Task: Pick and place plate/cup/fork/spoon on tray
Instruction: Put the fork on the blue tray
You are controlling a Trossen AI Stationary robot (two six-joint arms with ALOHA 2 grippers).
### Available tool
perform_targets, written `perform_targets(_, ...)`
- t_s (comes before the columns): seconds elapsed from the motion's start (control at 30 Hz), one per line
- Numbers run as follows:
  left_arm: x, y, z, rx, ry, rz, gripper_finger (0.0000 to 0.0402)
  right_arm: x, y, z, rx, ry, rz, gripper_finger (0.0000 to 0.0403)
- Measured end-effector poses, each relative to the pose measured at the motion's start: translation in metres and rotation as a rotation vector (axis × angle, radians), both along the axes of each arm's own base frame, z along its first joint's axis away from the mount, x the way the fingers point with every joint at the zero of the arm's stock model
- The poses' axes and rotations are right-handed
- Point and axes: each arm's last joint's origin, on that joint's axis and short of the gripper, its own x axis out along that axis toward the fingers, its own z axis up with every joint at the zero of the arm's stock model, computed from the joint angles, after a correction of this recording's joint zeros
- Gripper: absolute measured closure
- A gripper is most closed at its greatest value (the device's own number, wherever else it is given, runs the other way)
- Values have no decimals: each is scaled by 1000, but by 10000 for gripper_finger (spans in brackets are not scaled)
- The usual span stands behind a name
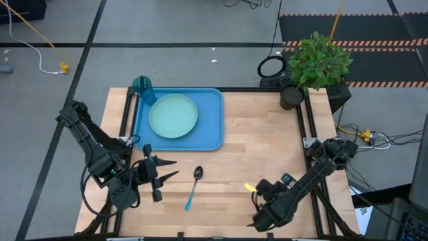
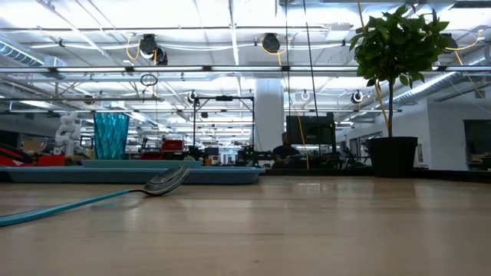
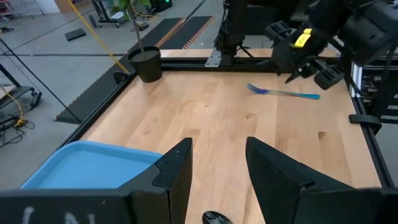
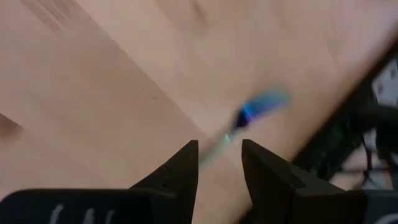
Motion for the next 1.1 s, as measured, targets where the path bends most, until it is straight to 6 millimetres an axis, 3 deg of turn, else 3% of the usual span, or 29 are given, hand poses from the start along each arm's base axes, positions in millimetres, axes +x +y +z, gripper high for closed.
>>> perform_targets(0.13, 0, 0, 0, 4, 1, -2, 250, -16, -3, -13, -5, 63, -79, 286)
perform_targets(0.37, 3, 3, 0, 24, 7, 7, 250, -43, -11, -29, 20, -38, -174, 284)
perform_targets(0.8, 9, 10, 0, 25, 12, 34, 250, -75, -27, -73, 143, -195, -306, 231)
perform_targets(0.93, 9, 10, 0, 18, 10, 35, 250, -79, -31, -84, 159, -205, -312, 238)
perform_targets(1.1, 9, 10, 0, 12, 9, 36, 250, -81, -33, -87, 163, -209, -313, 276)
